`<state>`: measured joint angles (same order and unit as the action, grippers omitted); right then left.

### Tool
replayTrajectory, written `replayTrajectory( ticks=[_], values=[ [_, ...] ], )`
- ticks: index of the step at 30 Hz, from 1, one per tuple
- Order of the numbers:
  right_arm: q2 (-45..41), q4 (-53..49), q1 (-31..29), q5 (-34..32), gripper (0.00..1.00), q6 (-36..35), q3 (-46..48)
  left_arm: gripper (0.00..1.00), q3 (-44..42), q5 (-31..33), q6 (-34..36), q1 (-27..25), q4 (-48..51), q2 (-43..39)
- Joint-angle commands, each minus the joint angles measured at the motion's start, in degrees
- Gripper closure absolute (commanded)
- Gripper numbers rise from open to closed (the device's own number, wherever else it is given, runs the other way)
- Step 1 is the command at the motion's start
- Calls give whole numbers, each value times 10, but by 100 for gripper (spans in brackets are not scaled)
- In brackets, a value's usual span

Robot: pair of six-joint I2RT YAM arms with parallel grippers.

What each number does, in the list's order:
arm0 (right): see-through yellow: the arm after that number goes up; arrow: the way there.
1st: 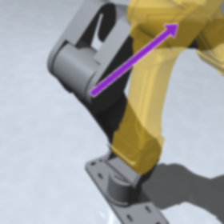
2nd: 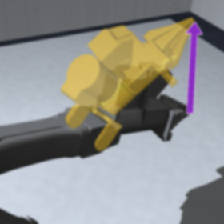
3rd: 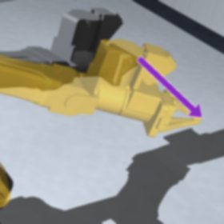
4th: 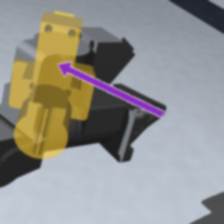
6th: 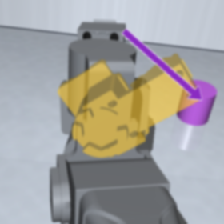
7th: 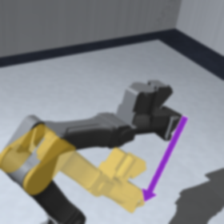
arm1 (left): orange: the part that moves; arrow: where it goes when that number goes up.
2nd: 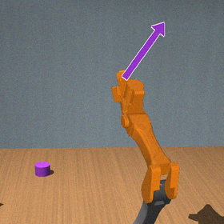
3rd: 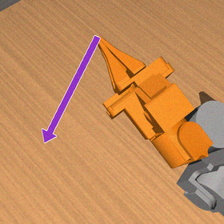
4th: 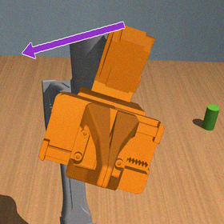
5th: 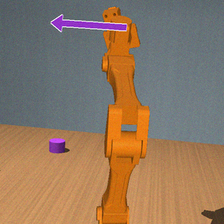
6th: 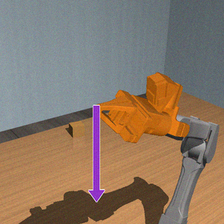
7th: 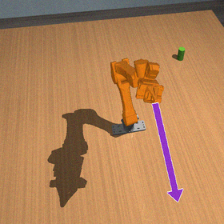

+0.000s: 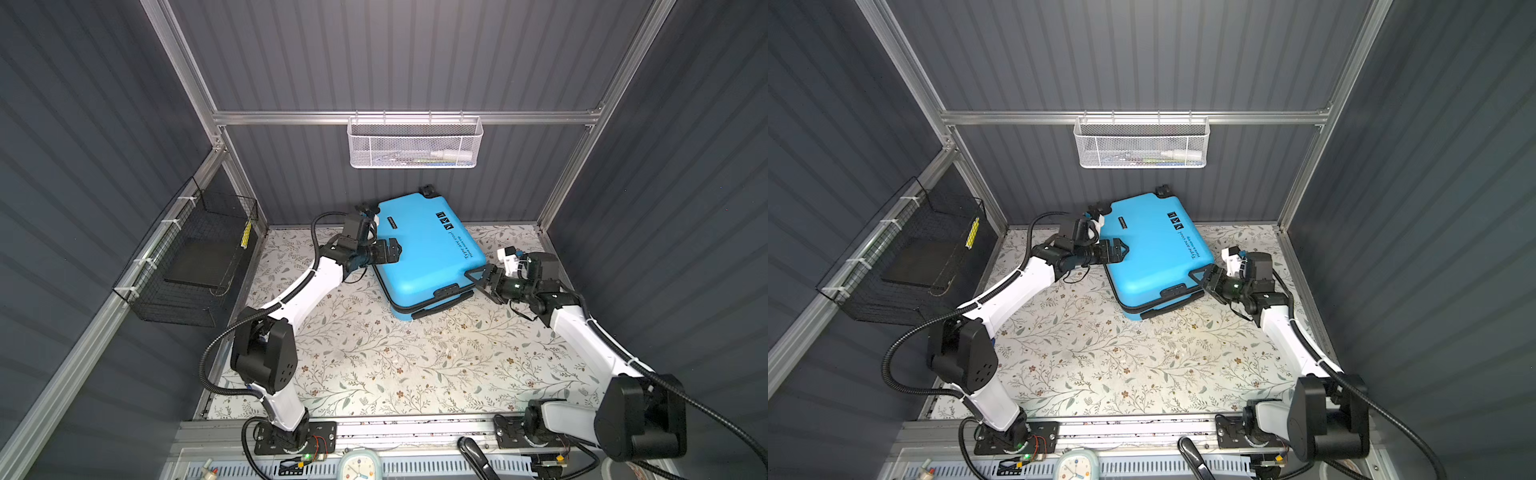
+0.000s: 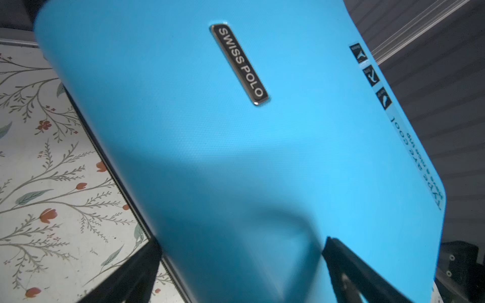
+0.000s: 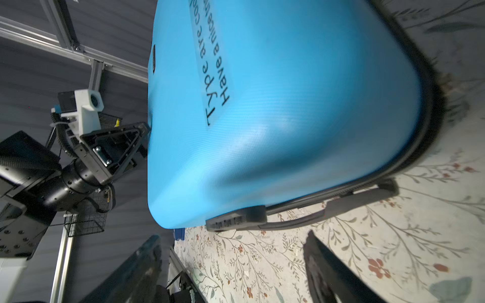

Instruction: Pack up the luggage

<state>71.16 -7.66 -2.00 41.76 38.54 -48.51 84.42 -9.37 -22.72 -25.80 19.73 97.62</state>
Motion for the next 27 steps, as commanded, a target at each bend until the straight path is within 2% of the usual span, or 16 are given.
replayTrajectory(
  ticks=[1,7,12,17,22,27],
  values=[
    [-13,-40,19,-57,16,0,-33,0,-39,-19,15,15,14,-79],
    [53,-56,55,-63,15,-5,-123,0,-165,-4,3,17,18,-202],
    [159,-82,60,-31,15,-28,-226,0,-261,19,-7,17,25,-298],
    [231,-90,54,18,16,-31,-285,0,-332,45,-11,18,24,-357],
    [241,-89,32,39,17,-37,-282,0,-415,78,-27,17,-40,-395],
    [214,-56,6,49,18,-22,-221,0,-473,78,-22,17,-109,-417]
  ],
)
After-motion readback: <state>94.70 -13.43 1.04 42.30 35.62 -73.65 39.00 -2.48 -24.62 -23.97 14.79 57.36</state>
